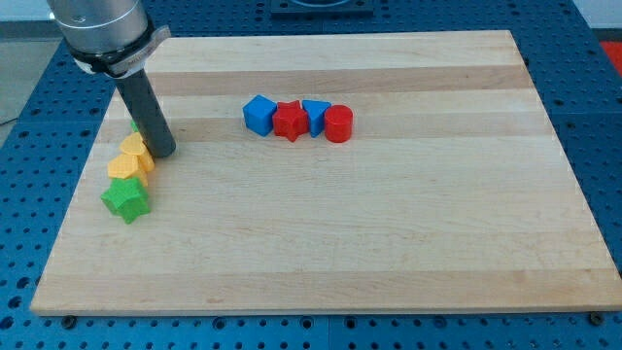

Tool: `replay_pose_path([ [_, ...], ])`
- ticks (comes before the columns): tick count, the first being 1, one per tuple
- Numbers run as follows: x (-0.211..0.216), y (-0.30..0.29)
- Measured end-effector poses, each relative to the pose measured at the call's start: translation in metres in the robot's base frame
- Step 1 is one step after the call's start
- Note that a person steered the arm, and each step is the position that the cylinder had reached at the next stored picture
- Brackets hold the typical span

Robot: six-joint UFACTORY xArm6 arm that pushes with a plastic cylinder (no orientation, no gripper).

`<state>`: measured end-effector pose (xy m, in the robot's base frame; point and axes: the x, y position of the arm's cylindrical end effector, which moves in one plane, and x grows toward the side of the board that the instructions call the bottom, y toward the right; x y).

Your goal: Move your arm to the center

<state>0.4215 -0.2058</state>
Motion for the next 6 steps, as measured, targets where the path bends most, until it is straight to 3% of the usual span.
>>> replay_pose_path([
  [2, -0.002, 0.017],
  [6, 0.003, 0.106],
])
